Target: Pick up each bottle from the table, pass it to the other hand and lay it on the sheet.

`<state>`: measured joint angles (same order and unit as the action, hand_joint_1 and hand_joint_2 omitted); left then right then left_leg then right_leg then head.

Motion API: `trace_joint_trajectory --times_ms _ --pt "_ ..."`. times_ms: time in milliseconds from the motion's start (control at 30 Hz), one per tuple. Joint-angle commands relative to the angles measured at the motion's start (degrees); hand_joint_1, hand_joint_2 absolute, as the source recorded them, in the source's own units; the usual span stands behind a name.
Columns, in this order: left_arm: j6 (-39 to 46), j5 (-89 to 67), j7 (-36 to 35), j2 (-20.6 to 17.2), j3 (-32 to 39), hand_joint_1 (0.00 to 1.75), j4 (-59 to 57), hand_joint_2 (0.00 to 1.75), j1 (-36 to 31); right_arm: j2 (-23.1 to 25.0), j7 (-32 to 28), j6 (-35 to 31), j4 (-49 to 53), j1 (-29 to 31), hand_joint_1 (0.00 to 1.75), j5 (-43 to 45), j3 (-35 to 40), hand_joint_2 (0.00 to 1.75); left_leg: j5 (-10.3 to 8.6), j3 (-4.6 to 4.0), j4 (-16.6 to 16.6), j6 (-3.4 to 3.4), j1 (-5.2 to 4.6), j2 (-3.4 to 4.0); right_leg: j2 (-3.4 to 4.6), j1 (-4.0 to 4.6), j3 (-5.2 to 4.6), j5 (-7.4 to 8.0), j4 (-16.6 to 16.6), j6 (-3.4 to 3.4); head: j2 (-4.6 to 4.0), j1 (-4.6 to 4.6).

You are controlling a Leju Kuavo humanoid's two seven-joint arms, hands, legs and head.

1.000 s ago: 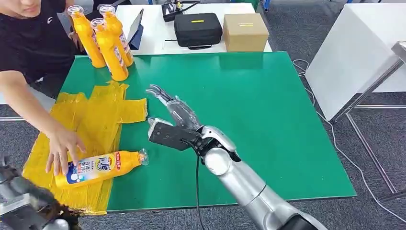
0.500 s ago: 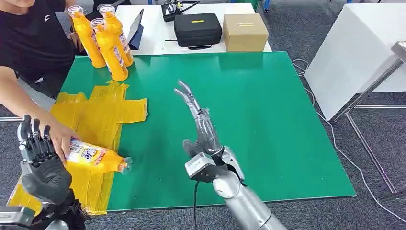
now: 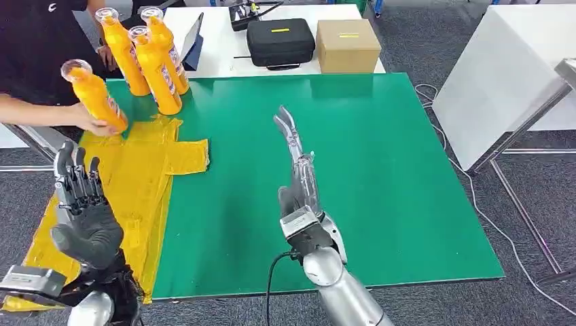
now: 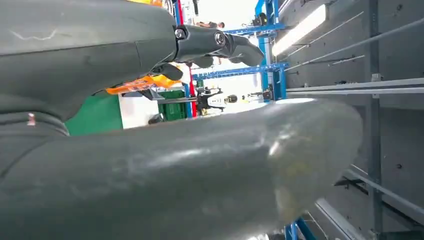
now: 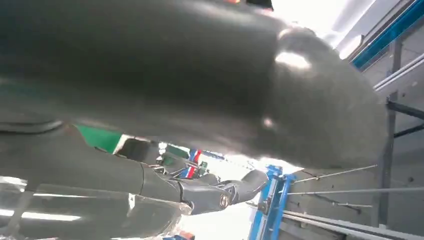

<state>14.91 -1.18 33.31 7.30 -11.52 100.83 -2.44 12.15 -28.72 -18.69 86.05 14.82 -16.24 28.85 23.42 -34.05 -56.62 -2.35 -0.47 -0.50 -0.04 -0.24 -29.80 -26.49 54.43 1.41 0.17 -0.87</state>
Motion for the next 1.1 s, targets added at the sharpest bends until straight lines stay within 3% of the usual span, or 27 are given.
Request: trace_joint_trajectory --times_ms 33,167,367,600,1100 --pt "-0.2 -2.3 -2.9 1.5 0.3 0.00 -8.7 0.00 -5.1 0.7 1.5 1.6 -5.1 2.0 0.00 0.3 -4.0 0.00 0.04 0.18 0.1 0.13 0.04 -0.07 -0.10 0.03 0.24 -0.05 -0.1 -0.02 0.00 -0.02" --pt "-9.2 -2.2 -2.1 2.5 1.1 0.00 -24.3 0.00 -14.1 2.0 -1.1 4.1 -14.7 5.8 0.00 2.2 -7.9 0.00 -0.05 0.27 0.1 0.17 0.04 -0.28 -0.30 0.03 0.37 -0.03 -0.1 -0.03 0.00 0.00" --pt "-8.6 -5.3 -1.0 4.4 4.4 0.00 -36.8 0.00 -20.7 5.8 -4.3 9.3 -30.9 14.8 0.00 5.3 -12.0 0.00 -0.08 0.27 0.1 0.17 0.02 0.02 0.01 0.00 0.31 0.09 -0.1 -0.02 0.00 -0.02" --pt "-10.3 -4.9 -0.8 6.0 7.7 0.00 -35.0 0.00 -18.1 7.8 -4.5 2.5 -32.8 16.0 0.00 1.7 -10.6 0.00 -0.06 0.18 0.0 0.13 0.02 0.04 0.03 0.01 0.22 0.04 0.0 0.00 0.02 -0.02" --pt "-13.5 -6.5 -0.5 6.8 8.5 0.00 -31.2 0.00 -14.2 7.8 -3.3 0.7 -32.2 16.3 0.00 3.2 -5.9 0.00 0.03 0.09 0.0 0.21 0.05 0.06 0.06 0.05 0.19 -0.04 0.0 -0.02 0.02 -0.02"
